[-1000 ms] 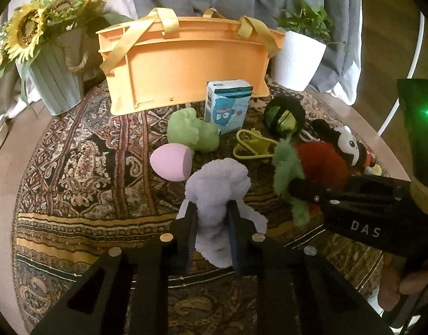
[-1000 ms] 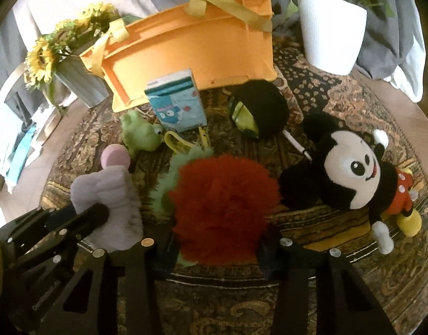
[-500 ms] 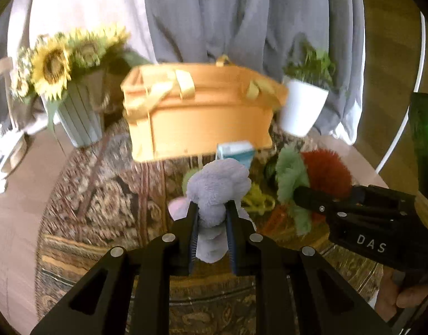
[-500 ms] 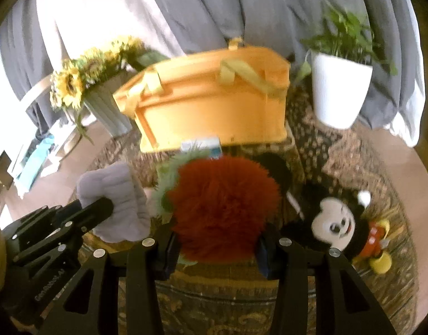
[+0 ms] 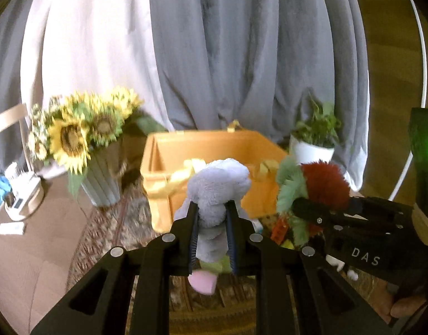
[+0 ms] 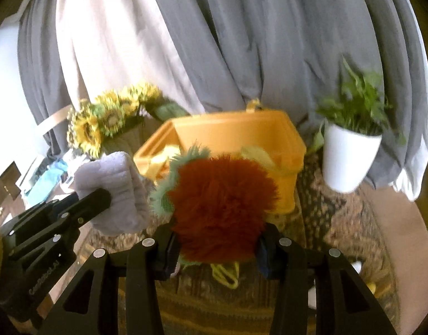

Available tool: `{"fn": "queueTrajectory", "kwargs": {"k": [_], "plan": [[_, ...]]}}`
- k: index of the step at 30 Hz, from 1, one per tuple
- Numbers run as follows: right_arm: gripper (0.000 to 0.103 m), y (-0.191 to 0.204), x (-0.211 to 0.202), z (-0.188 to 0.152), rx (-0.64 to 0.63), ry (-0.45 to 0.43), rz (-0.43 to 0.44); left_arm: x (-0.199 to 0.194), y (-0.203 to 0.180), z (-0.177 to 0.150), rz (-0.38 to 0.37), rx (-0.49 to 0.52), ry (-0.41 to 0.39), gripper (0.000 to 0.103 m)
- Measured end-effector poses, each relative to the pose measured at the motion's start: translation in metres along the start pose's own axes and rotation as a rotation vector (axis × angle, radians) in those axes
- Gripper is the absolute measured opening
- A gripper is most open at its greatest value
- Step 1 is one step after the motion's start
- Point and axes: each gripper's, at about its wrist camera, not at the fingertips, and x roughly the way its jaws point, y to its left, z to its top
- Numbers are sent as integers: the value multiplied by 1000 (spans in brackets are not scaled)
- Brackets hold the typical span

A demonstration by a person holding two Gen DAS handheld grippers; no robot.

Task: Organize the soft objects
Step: 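Carry the towel and pompom to the orange crate and release both inside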

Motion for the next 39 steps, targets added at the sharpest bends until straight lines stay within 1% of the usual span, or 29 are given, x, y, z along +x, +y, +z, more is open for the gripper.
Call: {"fn": "queueTrajectory", "kwargs": {"k": [10, 19, 28, 39], "plan": [[45, 0, 6, 45, -25, -93, 4, 5, 5, 43, 24, 3, -114, 19], [45, -5, 28, 76, -41, -125, 6, 24, 8, 73, 33, 13, -162, 19], [45, -18, 78, 100, -34, -76, 10, 63, 16, 92, 52, 12, -155, 20], [45, -31, 133, 109, -37, 8, -17, 124, 27, 97, 72, 21, -75, 20]]}}
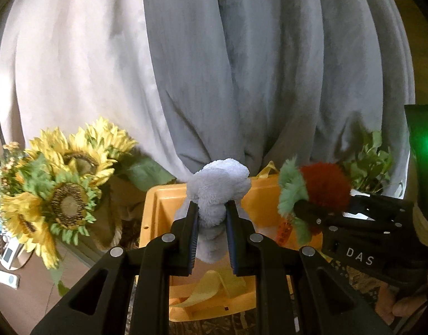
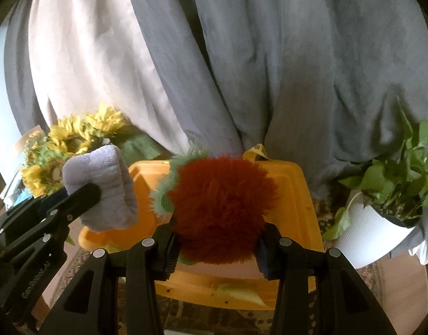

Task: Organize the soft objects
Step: 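Carry the towel and pompom to the orange crate and release both inside, then move both tools back to the rug toward the pink sponge and box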

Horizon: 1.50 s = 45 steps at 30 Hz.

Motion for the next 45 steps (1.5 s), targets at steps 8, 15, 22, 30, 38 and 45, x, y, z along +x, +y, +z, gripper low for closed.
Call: {"fn": "queueTrajectory", "kwargs": {"k": [8, 15, 22, 30, 38, 45], "plan": [[46, -6, 31, -2, -4, 89, -26, 37, 0, -7, 0, 12, 80, 21], [55, -11, 50, -4, 5, 145, -24, 61, 5, -17, -8, 14, 156, 36], [65, -14, 49, -1, -2, 135, -44, 66, 4, -19, 4, 24, 169, 53], [65, -12, 28, 3, 13, 97, -44, 48, 3, -12, 27, 28, 131, 65], [65, -2, -8, 0, 17, 50, -31, 10, 0, -5, 56, 43, 74, 71], [65, 9, -29, -13, 29, 57, -9, -24, -1, -9, 72, 56, 44, 77]]}}
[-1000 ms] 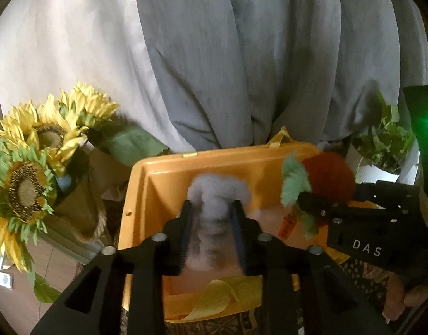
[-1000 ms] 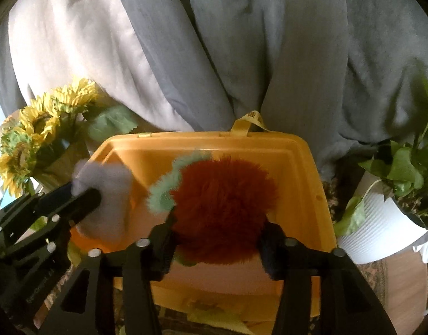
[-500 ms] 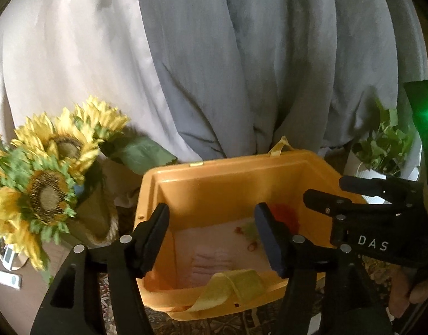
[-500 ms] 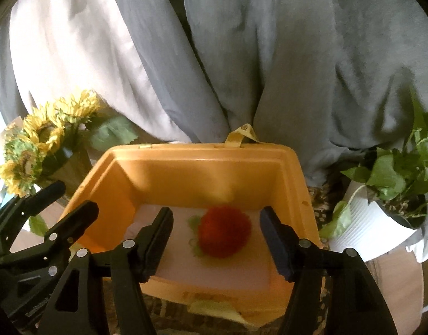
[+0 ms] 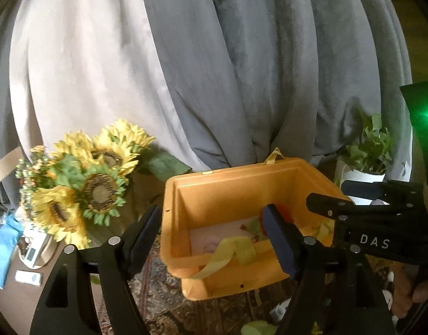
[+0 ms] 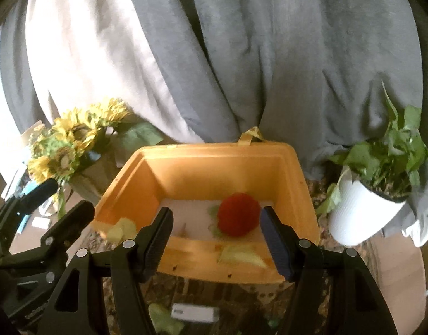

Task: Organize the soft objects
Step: 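Move both tools back to the rug toward the pink sponge and box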

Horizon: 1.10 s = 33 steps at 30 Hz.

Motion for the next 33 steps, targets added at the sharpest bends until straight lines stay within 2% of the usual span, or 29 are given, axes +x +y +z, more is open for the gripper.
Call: {"fn": "queueTrajectory", "kwargs": {"k": [6, 9, 13, 22, 28, 33], "plan": [[65, 8, -9, -19, 8, 29, 18, -26, -1, -13, 27, 27, -8, 79], [75, 11, -12, -30, 8, 41, 22, -34, 1, -20, 20, 15, 8, 80], [76, 16, -19, -43, -7, 33, 11, -43, 1, -32, 21, 19, 31, 81], [76, 24, -20, -69, -64, 80, 8, -47, -4, -64, -5, 36, 119, 81], [76, 22, -14, -83, -52, 128, 21, -43, -7, -86, -48, 36, 200, 81], [76, 25, -4, -94, -66, 175, 21, -40, -9, -101, -54, 54, 248, 81]]}}
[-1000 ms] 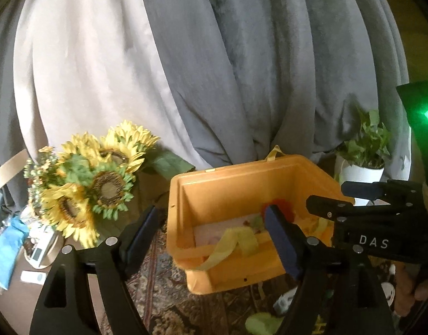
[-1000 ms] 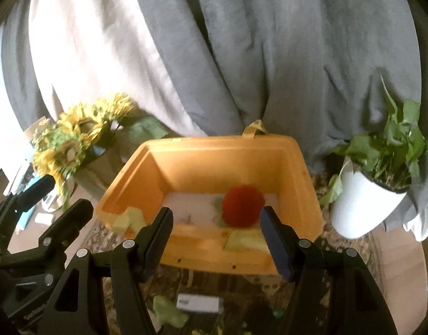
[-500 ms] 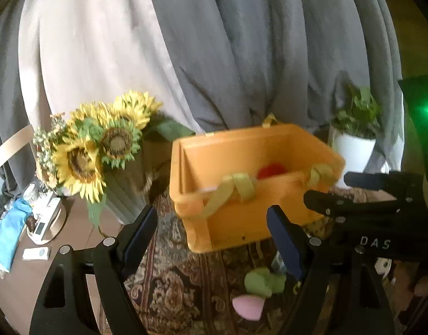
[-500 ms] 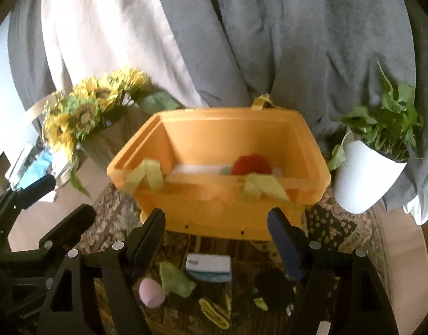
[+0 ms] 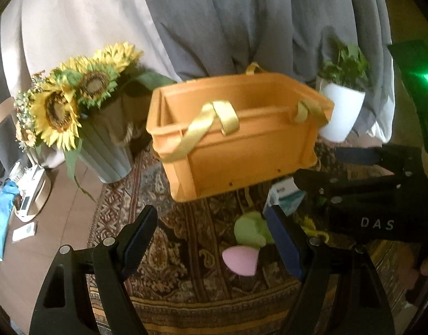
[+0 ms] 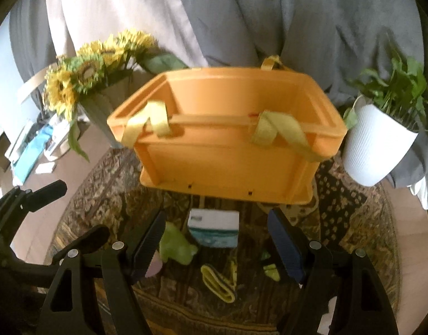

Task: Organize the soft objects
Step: 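Move both tools back to the rug toward the pink sponge and box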

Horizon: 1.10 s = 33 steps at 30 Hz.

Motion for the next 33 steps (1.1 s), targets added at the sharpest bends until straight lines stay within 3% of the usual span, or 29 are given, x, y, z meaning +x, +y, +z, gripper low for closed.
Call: {"fn": "queueTrajectory", "kwargs": {"k": [22, 33], "plan": [[76, -3, 57, -11, 16, 112, 30, 62, -20, -50, -106, 53, 210, 80], [76, -7, 75, -12, 27, 134, 24, 76, -17, -57, -119, 50, 244, 63]]}}
